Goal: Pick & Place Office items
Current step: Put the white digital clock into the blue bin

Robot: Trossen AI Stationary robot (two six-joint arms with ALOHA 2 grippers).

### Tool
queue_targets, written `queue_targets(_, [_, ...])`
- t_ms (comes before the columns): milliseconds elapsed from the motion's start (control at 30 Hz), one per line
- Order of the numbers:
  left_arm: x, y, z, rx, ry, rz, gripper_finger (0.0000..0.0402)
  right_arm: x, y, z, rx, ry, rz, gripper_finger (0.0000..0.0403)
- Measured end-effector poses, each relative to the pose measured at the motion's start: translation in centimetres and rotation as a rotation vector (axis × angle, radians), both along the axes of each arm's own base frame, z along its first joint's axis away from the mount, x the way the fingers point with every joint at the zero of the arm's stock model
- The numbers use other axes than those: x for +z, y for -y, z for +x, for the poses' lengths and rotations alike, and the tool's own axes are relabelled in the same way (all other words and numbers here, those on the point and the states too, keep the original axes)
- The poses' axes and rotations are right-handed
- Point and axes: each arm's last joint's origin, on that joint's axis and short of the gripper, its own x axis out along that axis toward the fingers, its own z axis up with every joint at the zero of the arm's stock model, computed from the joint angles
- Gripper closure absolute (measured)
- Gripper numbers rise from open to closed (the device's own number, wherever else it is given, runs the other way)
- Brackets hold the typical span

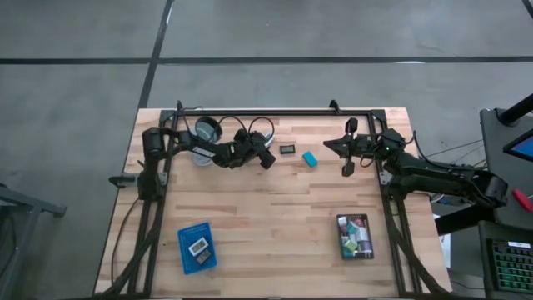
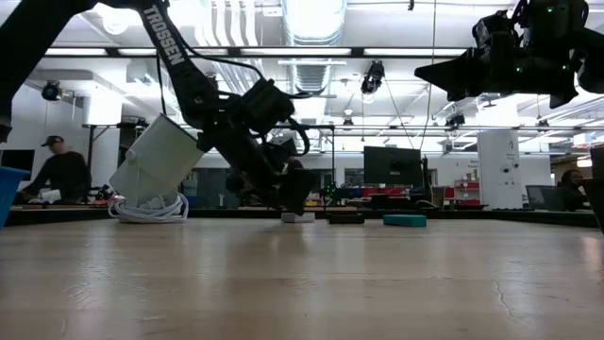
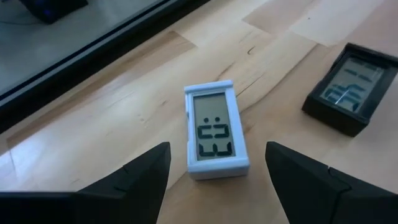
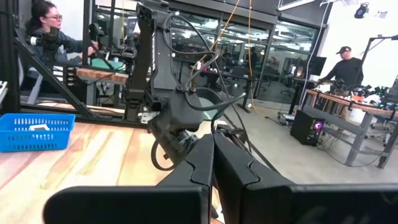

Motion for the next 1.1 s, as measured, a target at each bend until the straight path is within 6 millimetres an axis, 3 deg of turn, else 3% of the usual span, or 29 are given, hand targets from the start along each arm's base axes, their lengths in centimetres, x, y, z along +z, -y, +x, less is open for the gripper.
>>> queue_targets(800, [-0.3,-1.0,-0.5,-0.033,-0.01,-0.068,0.0139,0.0,0.0,0.0,0.0,0.0,0.0,0.0394])
queue_targets(1100, [-0.3,-1.0,-0.5,-0.034,-0.007,-0.071,0.0197,0.0,0.0,0.0,0.0,0.0,0.0,0.0394])
